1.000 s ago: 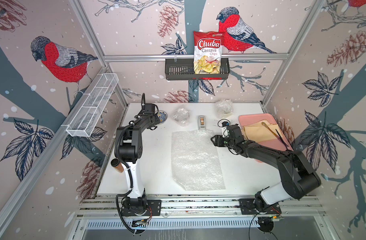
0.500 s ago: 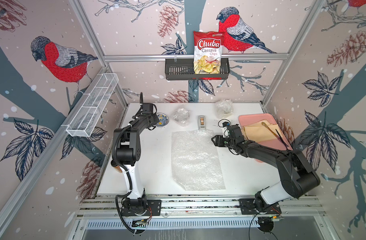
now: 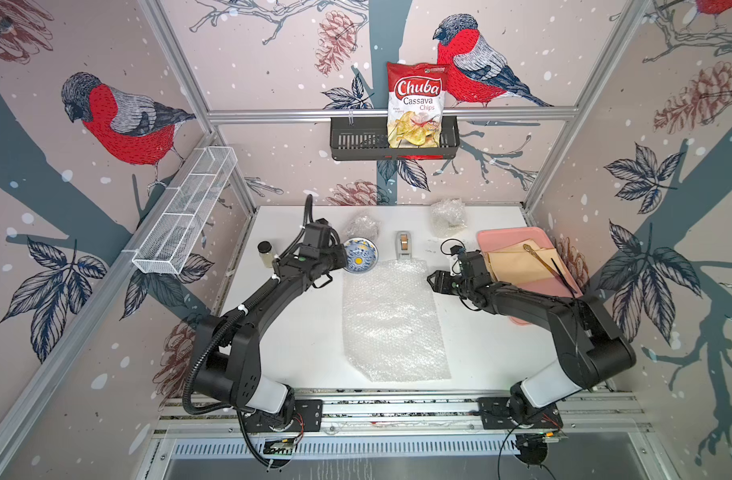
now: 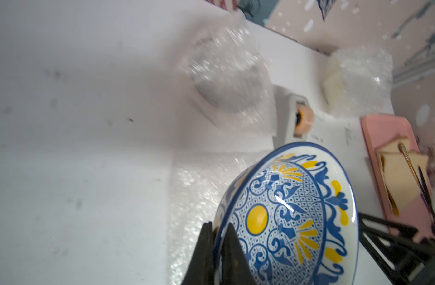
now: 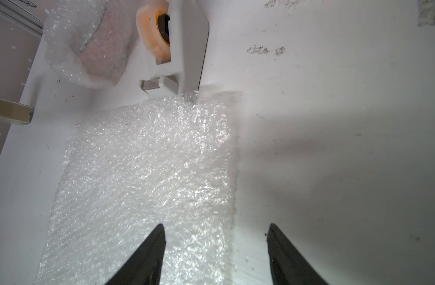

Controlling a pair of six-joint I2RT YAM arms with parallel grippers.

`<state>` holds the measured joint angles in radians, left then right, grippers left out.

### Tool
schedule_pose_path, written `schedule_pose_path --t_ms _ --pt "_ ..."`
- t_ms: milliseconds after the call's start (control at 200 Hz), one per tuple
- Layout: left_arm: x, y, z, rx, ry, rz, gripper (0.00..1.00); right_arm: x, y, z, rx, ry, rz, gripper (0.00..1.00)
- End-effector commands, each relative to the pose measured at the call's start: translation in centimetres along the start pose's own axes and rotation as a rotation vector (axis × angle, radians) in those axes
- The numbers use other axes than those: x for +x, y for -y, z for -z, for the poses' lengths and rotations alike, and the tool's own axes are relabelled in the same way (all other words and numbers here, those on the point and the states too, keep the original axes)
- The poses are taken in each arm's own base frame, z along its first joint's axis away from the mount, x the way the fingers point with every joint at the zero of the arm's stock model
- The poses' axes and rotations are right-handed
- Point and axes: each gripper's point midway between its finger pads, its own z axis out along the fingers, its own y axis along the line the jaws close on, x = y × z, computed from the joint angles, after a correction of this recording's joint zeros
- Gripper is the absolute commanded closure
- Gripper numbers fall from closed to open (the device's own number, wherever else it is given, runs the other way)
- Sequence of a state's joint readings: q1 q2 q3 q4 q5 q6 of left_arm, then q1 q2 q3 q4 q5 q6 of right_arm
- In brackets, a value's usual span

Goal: Wrap bowls in bubble wrap
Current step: Place the bowl on the bubble wrap.

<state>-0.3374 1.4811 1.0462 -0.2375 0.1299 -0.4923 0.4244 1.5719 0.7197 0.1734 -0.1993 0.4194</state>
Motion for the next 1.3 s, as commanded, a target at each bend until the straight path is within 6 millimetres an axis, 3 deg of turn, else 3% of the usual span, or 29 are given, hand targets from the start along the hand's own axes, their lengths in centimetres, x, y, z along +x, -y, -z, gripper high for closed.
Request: schedule_pose_path --t_ms 0,170,315,425,785,936,1101,1296 --pt "2.3 3.8 -0.5 0.105 -0.024 -0.006 1.00 -0.3 -0.2 -0.2 -0.014 0.011 -0.008 0.35" --pt "7.0 7.2 -1.8 0.115 -0.106 -0.054 1.00 -0.1 0.3 -0.5 -0.007 0.005 -0.024 0.35" --pt "10.2 7.6 -3.0 0.105 -0.179 -0.062 1.00 0.0 0.5 -0.7 -0.004 -0.001 -0.027 0.35" --pt "11.9 6.8 -4.1 0.083 -0.216 -0.057 1.00 0.0 0.5 -0.7 -0.005 -0.002 -0.026 0.35" --pt "12.0 6.0 -6.8 0.028 -0.211 -0.083 0.99 0.0 0.2 -0.7 -0.019 -0.005 -0.026 0.35" --pt "12.9 5.5 -6.9 0.015 -0.236 -0.088 0.89 -0.4 0.4 -0.9 -0.009 -0.003 -0.028 0.35" --pt "13.0 5.2 -6.4 0.011 -0.224 -0.091 0.68 -2.4 0.8 -2.0 0.029 -0.009 -0.043 0.35" --pt "12.2 5.2 -5.5 0.020 -0.177 -0.083 0.62 -4.9 1.9 -4.3 0.073 -0.036 -0.054 0.35"
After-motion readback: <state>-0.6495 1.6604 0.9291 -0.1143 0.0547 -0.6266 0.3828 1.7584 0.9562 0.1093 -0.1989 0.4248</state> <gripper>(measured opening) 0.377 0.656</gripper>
